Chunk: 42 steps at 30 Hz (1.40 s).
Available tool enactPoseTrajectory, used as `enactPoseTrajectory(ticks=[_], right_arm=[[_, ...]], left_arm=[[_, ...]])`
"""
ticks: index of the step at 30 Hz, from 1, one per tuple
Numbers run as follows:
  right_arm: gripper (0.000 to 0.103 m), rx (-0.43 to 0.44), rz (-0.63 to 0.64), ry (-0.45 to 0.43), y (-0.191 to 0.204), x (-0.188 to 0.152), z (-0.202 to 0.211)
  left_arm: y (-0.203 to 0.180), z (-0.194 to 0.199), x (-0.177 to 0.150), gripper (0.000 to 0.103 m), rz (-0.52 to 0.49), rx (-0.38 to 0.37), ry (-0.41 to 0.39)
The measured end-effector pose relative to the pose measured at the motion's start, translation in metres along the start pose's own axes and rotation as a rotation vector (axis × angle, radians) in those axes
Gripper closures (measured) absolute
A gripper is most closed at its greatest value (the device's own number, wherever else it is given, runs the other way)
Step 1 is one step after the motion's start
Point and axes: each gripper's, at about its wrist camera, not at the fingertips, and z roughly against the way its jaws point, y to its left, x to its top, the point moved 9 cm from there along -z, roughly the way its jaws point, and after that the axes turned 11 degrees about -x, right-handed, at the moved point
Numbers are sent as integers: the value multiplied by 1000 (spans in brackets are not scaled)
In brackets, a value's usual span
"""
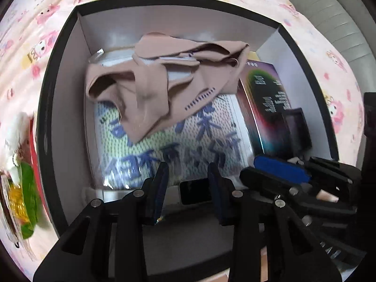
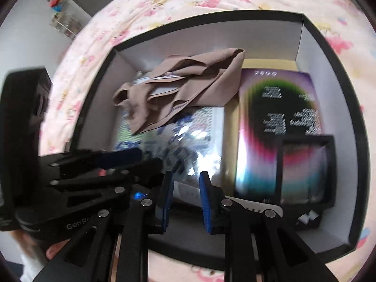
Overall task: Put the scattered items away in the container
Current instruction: 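Lower the watch into the shoebox and open the right gripper, then move both grippers back to the pile of remaining items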
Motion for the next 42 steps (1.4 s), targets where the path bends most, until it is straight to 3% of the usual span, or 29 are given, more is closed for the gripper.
enactPoseTrajectory(ticks=[4, 8, 12, 17, 21, 25, 33, 42], right_arm=[[82, -99, -18, -73, -15, 6, 10], [82, -138, -34, -80, -21, 6, 9], [82, -250, -9, -140, -26, 4, 18], [77, -245, 20, -113, -25, -11, 17], [77, -258, 33, -130, -20, -13, 22], [77, -285, 41, -208, -16, -9, 38], [77, -298, 22, -311, -14, 6, 68], [73, -307, 80, -414, 18, -2, 90]], left_arm=[[5, 5, 5, 68, 9, 61, -45], [-1, -3, -1, 64, 26, 31, -22], [-13, -3, -15, 64, 14, -19, -1], [-14, 3, -25, 63, 40, -68, -9], [-13, 10, -26, 63, 27, -46, -46], [-20, 26, -21, 63, -34, 15, -129], [-18, 64, 1, 63, -87, -13, -261], [-25, 93, -25, 62, -119, -45, -345]])
